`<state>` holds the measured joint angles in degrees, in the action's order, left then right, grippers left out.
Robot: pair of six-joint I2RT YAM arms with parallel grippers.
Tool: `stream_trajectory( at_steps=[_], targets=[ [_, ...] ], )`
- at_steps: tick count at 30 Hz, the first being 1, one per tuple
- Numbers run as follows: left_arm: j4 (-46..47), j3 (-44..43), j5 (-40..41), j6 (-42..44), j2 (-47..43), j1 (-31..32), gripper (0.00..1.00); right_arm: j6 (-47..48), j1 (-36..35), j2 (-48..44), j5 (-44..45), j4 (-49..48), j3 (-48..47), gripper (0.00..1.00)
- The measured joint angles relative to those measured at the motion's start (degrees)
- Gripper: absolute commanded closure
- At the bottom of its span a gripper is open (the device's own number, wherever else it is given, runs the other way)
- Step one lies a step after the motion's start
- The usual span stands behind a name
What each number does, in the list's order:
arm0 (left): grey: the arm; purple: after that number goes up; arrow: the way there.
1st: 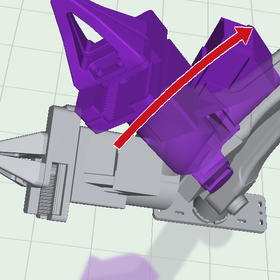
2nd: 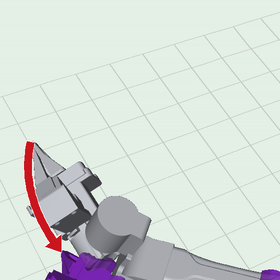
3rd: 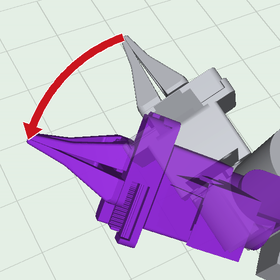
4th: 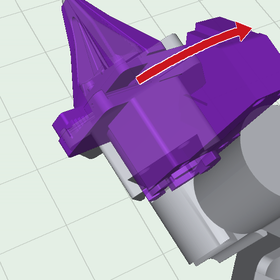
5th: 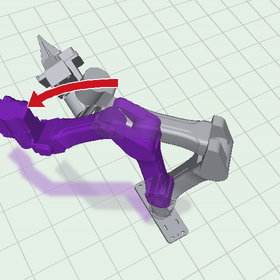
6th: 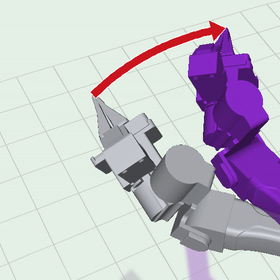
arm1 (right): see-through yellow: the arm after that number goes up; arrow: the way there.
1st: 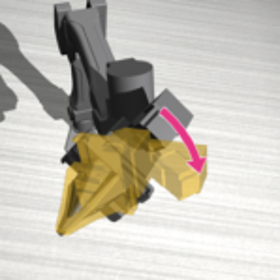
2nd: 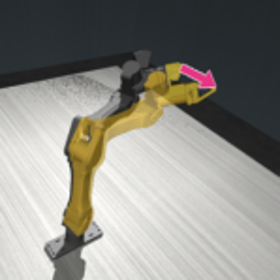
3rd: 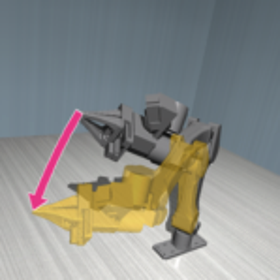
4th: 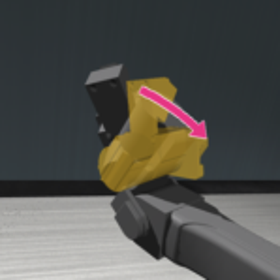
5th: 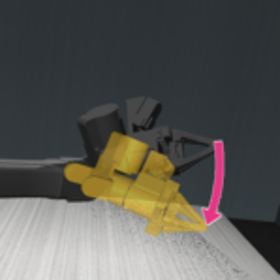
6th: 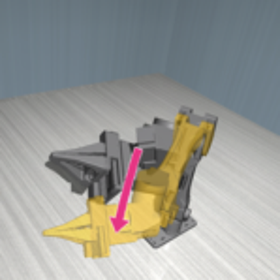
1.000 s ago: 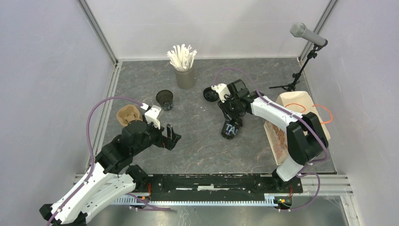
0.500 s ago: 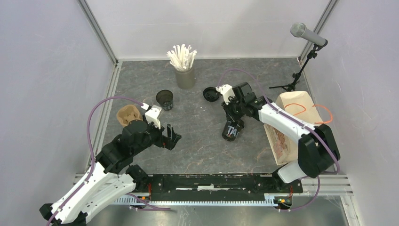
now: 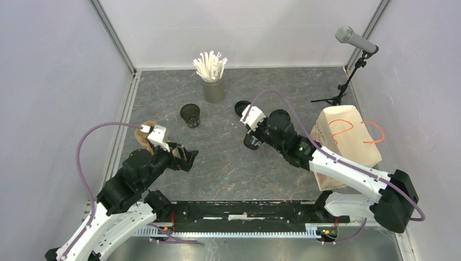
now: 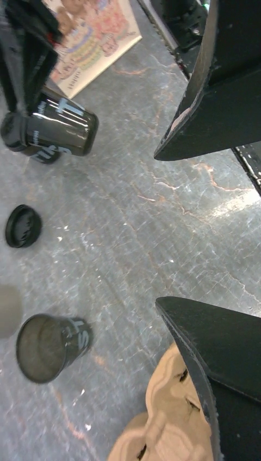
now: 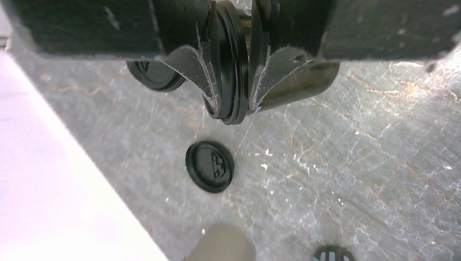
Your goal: Pack the takeout coffee
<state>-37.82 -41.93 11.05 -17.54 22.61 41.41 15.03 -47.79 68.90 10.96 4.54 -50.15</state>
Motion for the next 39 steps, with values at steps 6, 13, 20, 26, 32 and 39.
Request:
stream_trajectory(
  at_steps=[6, 13, 20, 26, 32, 39],
  targets=[
    [0.2, 0.0, 5.4, 0.0, -7.8, 0.0, 0.00, 13.6, -10.1, -1.0, 11.9, -16.2, 9.3, 0.78],
    [0.2, 0.0, 7.5, 0.0, -8.6, 0.0, 0.00, 28.3, -17.2, 7.3, 27.8, -31.5, 15.5, 0.79],
    [0.2, 0.0, 8.0, 0.0, -8.6, 0.0, 0.00, 38.1, -19.7, 18.6, 38.1, -44.3, 15.9, 0.78],
    [0.2, 0.0, 8.2, 0.0, -8.6, 0.0, 0.00, 44.2, -19.7, 27.1, 44.4, -54.1, 15.9, 0.76],
    [0.2, 0.0, 8.2, 0.0, -8.6, 0.0, 0.00, 43.6, -19.7, 29.4, 45.1, -55.5, 15.2, 0.75],
    [0.2, 0.0, 8.3, 0.0, -8.6, 0.0, 0.00, 42.0, -17.9, 33.4, 44.3, -56.8, 12.8, 0.75]
  ],
)
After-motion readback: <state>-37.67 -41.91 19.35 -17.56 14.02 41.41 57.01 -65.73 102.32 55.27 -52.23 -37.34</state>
